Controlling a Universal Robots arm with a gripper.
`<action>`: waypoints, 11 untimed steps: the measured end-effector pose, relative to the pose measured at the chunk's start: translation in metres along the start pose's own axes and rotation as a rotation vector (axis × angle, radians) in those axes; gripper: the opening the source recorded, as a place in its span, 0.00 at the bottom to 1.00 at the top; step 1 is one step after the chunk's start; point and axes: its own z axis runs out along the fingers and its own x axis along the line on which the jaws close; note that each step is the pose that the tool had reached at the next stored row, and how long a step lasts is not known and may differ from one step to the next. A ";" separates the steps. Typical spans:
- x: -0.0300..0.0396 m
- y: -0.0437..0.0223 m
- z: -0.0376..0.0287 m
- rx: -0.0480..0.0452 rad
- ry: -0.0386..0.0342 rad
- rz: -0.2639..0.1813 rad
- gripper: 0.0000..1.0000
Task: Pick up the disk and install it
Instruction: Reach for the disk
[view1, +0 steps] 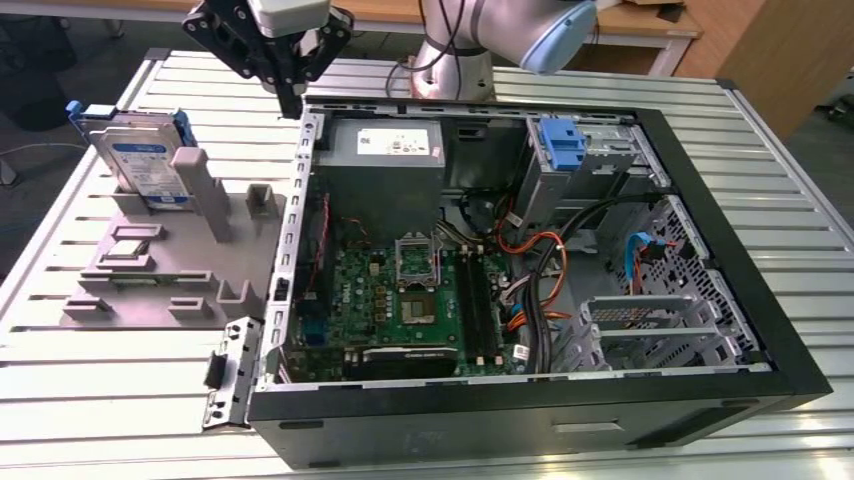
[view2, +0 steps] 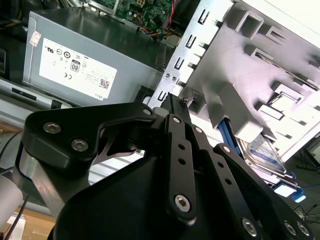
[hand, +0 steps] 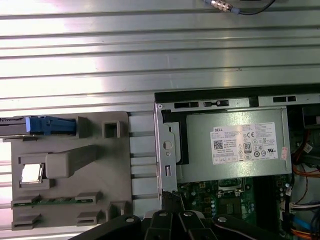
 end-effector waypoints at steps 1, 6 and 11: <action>0.0011 -0.0001 0.0000 0.0000 -0.0002 0.000 0.11; 0.0094 -0.0008 0.0001 0.0000 -0.0011 0.000 0.11; 0.0146 -0.0012 0.0000 0.0000 -0.0013 0.000 0.11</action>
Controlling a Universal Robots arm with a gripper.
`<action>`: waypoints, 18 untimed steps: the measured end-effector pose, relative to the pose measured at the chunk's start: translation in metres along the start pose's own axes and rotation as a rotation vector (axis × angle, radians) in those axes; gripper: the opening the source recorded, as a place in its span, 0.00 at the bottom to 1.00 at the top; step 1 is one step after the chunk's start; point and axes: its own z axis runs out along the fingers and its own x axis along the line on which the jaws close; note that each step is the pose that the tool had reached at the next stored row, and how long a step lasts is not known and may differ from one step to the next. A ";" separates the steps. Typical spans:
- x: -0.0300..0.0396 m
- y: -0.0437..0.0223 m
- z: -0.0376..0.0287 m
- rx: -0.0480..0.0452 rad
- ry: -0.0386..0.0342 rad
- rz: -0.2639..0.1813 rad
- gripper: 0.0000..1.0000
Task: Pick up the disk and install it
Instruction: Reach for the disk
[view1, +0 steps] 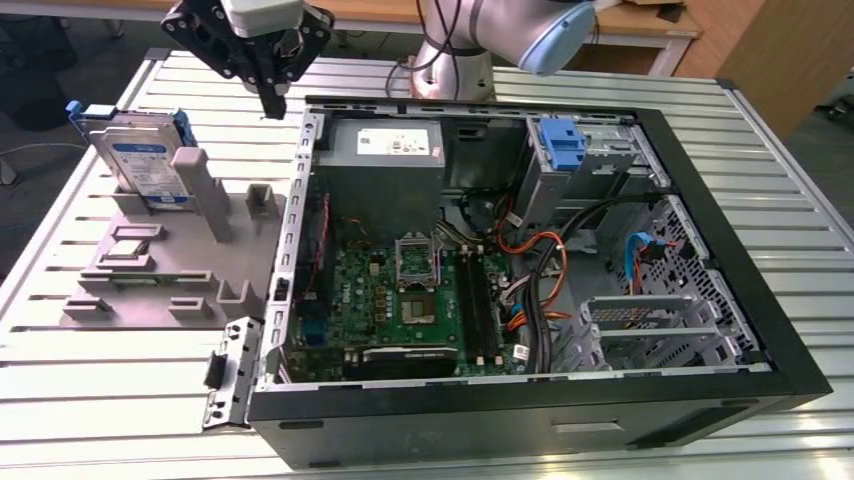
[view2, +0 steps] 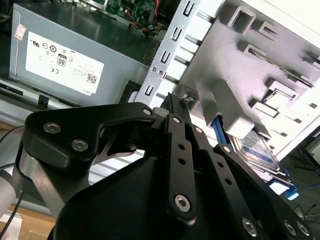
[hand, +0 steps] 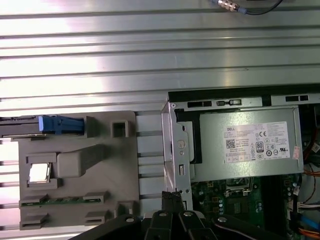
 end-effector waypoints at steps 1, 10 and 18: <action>0.0006 -0.0001 0.0000 0.0000 0.0000 0.000 0.11; 0.0011 -0.0001 0.0000 0.0000 0.0000 0.000 0.11; 0.0065 -0.0007 -0.0002 0.0000 0.0000 0.000 0.11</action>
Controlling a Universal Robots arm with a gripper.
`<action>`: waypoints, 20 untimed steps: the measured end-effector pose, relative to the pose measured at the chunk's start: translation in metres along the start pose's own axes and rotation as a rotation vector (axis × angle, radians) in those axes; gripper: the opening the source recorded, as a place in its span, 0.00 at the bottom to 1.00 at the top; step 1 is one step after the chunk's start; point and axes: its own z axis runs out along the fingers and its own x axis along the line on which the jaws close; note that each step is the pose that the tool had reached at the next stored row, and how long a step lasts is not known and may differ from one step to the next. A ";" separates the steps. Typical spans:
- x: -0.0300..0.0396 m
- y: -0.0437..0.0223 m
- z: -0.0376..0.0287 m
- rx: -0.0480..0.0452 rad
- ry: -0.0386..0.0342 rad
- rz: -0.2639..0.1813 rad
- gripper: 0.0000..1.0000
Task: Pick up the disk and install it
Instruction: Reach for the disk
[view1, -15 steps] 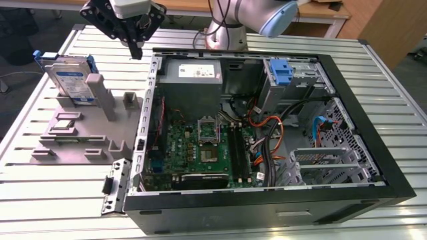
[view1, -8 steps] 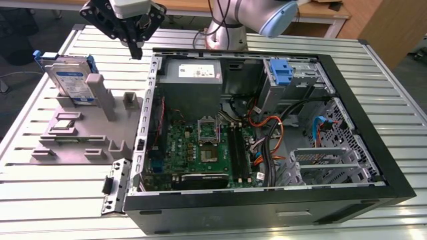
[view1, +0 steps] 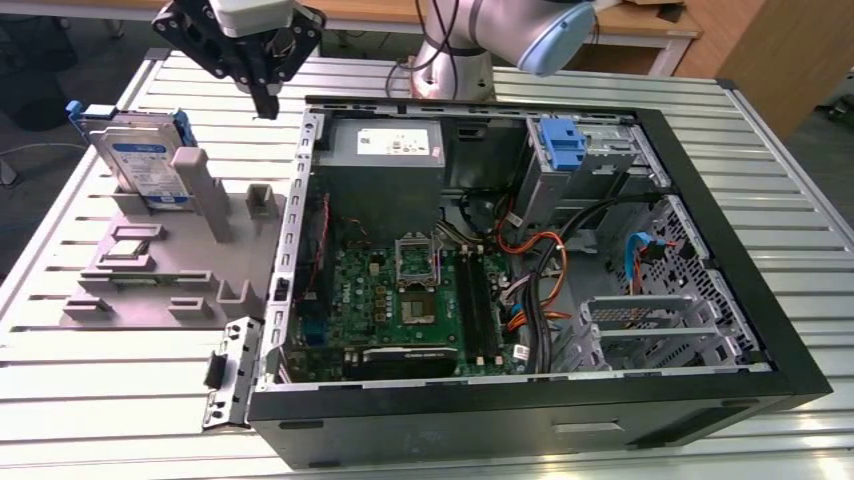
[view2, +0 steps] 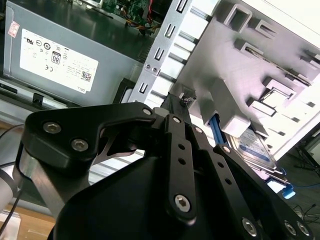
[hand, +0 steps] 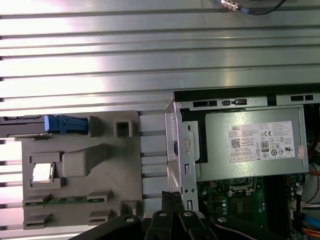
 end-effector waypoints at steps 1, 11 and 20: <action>0.0015 -0.0001 0.0000 0.0000 0.0000 0.000 0.11; 0.0182 -0.0014 -0.0001 0.0000 0.0000 0.000 0.11; 0.0391 -0.0030 -0.0004 0.0000 0.0000 0.000 0.11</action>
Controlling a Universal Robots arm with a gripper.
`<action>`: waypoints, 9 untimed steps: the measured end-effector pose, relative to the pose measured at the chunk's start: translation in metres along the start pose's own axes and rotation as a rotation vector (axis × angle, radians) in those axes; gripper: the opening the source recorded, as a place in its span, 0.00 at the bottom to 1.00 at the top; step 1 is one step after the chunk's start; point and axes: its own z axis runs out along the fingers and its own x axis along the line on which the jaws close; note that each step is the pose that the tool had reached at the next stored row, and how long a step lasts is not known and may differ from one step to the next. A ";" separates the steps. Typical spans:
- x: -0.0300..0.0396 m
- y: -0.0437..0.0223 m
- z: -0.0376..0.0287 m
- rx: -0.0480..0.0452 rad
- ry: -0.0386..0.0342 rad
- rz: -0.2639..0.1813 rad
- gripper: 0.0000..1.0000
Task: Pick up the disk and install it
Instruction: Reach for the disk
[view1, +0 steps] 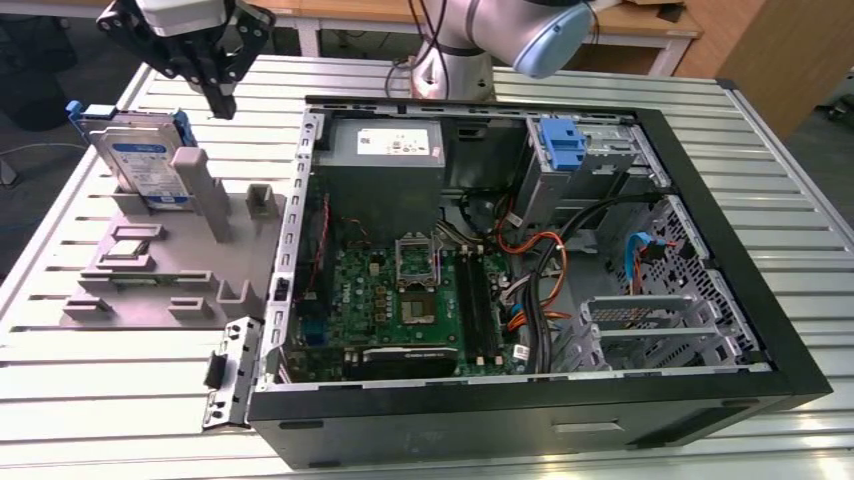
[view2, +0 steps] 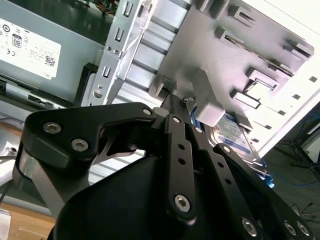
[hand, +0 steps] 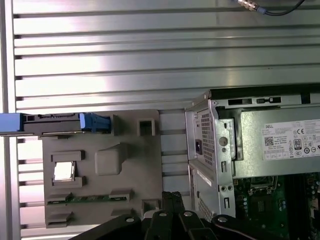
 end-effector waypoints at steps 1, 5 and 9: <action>0.0021 -0.0002 0.0000 0.0000 0.0000 0.000 0.11; 0.0115 -0.0009 -0.0002 0.0000 0.0000 0.000 0.11; 0.0225 -0.0017 -0.0003 0.0000 0.0000 0.000 0.11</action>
